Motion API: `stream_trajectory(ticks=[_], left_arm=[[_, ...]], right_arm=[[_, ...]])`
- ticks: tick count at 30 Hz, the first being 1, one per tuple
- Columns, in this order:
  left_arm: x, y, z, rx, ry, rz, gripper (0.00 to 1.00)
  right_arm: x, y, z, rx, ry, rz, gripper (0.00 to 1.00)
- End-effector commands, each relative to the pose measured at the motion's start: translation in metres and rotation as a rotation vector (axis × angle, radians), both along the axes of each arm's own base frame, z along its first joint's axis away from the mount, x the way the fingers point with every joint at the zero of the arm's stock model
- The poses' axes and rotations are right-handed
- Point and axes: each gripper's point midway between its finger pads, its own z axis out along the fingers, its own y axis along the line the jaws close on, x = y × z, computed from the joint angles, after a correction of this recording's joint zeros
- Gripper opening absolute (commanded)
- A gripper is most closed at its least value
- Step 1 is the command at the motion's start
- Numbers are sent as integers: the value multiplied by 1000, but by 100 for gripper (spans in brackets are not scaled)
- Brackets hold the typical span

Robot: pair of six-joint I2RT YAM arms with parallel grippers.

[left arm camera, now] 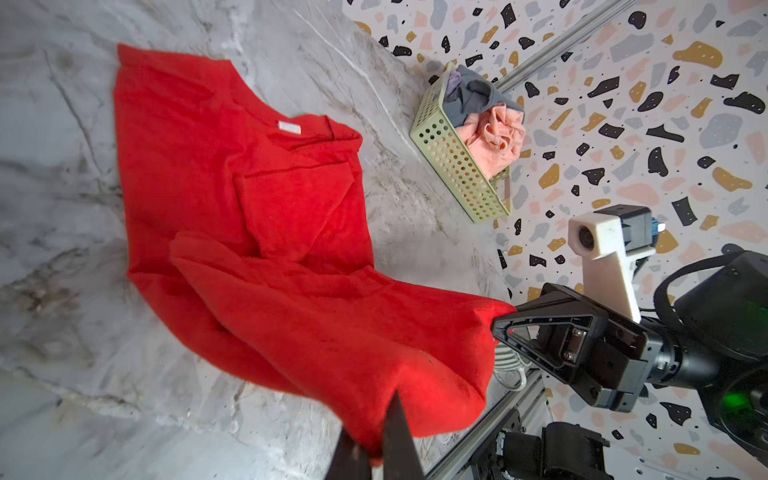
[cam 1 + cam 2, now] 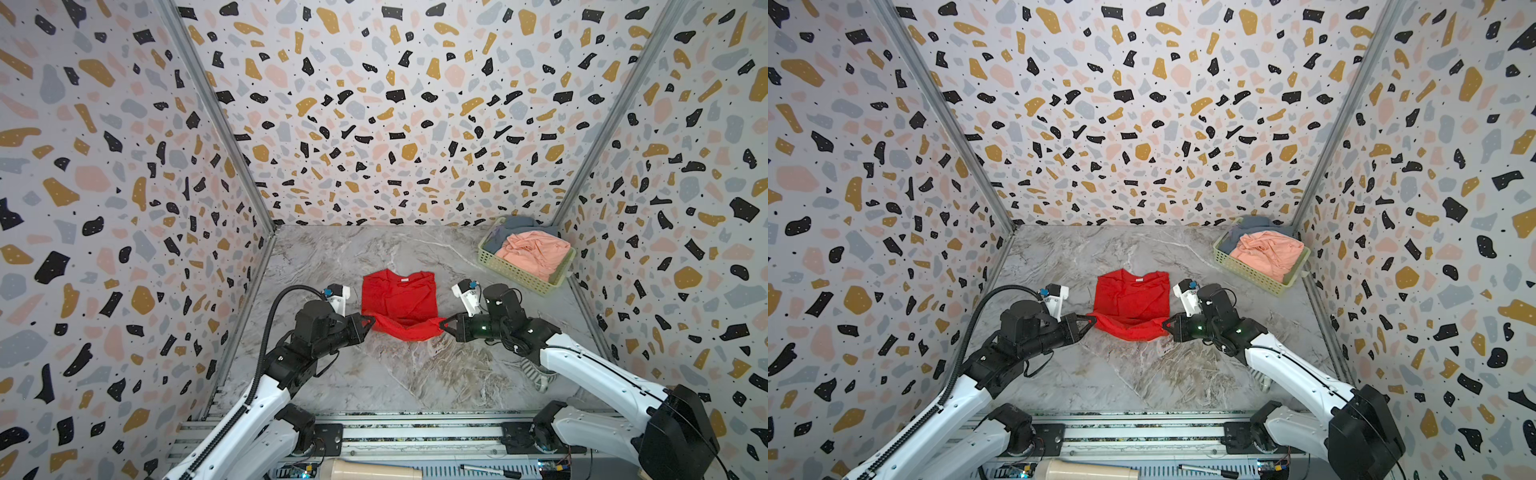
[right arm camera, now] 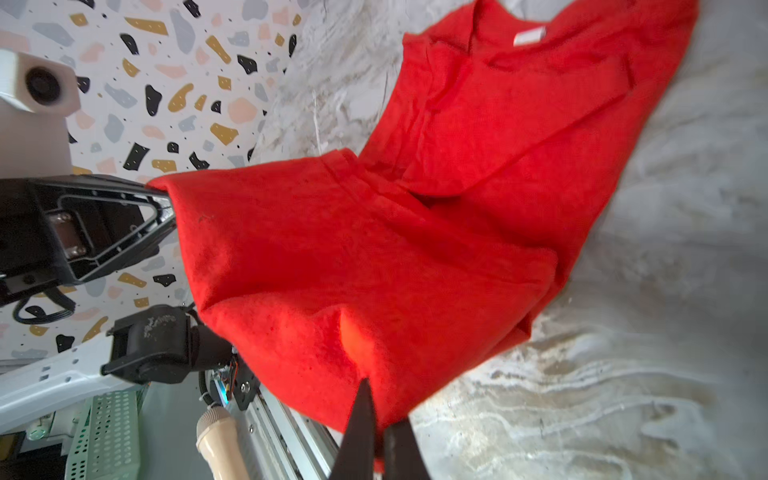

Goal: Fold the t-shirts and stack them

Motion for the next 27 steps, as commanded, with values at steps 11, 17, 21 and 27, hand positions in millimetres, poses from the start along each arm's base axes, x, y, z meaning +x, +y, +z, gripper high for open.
stream_trajectory(ticks=[11,17,21,27], left_arm=[[122,-6,12,116,-95,53,0],[176,6,-26,134,-19,94,0],[214,12,-63,160,58,108,0],[255,36,-98,173,124,194,0]], right_arm=[[131,9,20,28,-127,-61,0],[188,14,-15,17,-64,-73,0],[228,14,-36,45,-39,-94,0],[283,18,-62,57,-27,-108,9]])
